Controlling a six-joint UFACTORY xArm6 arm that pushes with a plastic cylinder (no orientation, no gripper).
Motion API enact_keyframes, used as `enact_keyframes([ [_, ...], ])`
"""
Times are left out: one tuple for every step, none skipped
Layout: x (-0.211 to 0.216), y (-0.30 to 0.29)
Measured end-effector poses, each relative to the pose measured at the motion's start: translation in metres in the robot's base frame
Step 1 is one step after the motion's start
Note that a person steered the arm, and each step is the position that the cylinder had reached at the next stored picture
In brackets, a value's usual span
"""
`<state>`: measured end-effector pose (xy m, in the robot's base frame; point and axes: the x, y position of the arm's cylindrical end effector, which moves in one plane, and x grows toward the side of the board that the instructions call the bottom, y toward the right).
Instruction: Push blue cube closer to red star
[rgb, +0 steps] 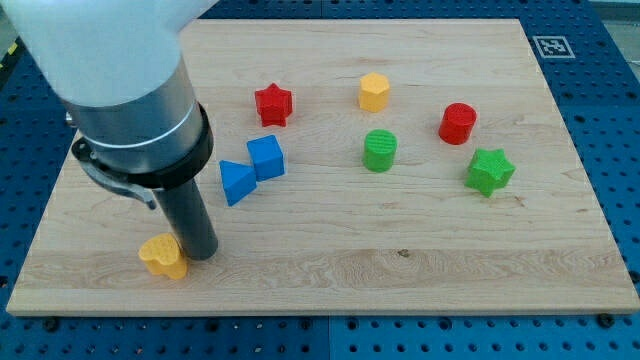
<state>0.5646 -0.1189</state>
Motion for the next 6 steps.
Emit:
enact_keyframes([
  [-0.007, 0.036],
  [-0.055, 0.063],
  [-0.102, 0.065],
  [-0.109, 0.061],
  [-0.081, 0.059],
  [-0.059, 0.049],
])
